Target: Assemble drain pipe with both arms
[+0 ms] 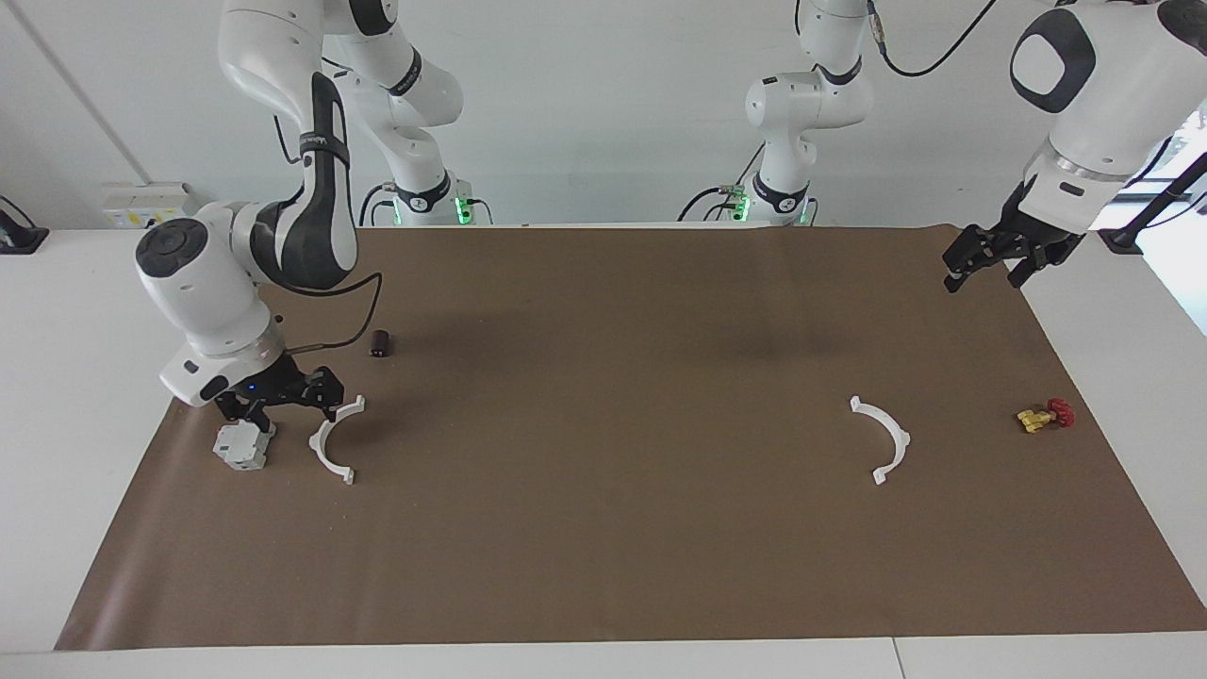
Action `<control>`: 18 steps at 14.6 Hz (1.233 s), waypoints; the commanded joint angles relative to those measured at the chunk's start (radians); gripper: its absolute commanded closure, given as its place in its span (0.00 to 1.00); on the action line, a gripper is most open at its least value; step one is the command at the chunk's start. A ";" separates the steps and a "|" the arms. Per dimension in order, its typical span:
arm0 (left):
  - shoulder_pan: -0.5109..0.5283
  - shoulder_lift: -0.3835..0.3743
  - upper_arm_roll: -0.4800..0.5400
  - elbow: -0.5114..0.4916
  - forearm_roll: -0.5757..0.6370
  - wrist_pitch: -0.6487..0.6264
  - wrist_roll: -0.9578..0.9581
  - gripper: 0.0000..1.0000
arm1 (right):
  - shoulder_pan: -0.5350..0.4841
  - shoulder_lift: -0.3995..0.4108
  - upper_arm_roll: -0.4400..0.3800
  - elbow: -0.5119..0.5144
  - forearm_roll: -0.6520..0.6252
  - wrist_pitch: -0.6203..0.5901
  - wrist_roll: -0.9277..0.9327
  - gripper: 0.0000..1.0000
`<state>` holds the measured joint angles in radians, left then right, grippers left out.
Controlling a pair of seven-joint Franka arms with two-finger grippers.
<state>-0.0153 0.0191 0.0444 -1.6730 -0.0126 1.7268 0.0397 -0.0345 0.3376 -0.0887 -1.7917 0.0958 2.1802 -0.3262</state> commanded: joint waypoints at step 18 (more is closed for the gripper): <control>-0.011 0.344 0.006 -0.253 0.011 0.666 -0.001 0.20 | -0.028 0.057 0.003 -0.124 0.102 0.168 -0.218 0.28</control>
<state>-0.0320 0.3729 0.0466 -1.8926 -0.0122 2.3639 0.0395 -0.0571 0.4200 -0.0881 -1.8832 0.1816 2.3245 -0.5090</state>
